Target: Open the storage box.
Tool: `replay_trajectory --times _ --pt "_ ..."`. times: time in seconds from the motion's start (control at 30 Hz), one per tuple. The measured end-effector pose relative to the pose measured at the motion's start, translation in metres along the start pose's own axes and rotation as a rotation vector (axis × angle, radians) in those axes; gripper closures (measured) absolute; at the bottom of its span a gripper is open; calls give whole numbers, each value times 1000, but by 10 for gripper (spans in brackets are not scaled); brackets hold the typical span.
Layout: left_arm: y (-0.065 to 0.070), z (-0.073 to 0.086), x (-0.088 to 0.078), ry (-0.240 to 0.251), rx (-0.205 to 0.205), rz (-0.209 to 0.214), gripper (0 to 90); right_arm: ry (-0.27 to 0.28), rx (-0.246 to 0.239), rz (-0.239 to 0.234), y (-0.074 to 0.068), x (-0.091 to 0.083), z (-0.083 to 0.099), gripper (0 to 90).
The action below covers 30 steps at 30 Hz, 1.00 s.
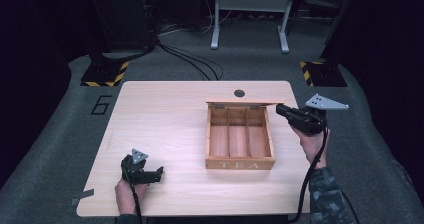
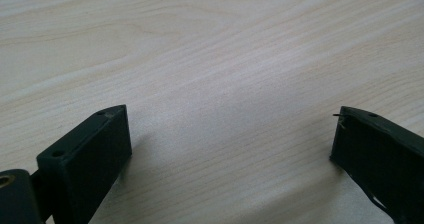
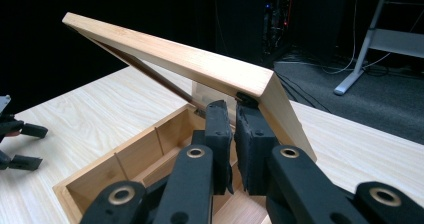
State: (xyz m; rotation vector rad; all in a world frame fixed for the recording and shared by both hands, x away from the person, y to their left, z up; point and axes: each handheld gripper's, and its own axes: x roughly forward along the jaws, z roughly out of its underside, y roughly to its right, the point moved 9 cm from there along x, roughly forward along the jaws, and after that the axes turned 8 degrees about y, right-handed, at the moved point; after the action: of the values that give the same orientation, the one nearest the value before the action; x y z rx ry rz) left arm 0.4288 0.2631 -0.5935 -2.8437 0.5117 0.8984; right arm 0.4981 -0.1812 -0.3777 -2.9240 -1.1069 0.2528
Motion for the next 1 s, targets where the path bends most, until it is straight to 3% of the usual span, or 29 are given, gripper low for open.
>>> replay_trajectory --times 0.53,1.0 --pt "0 0 0 0 0 0 24 0 9 9 11 12 -15 843" --pt "0 0 0 0 0 0 24 -4 16 10 17 18 -18 842"
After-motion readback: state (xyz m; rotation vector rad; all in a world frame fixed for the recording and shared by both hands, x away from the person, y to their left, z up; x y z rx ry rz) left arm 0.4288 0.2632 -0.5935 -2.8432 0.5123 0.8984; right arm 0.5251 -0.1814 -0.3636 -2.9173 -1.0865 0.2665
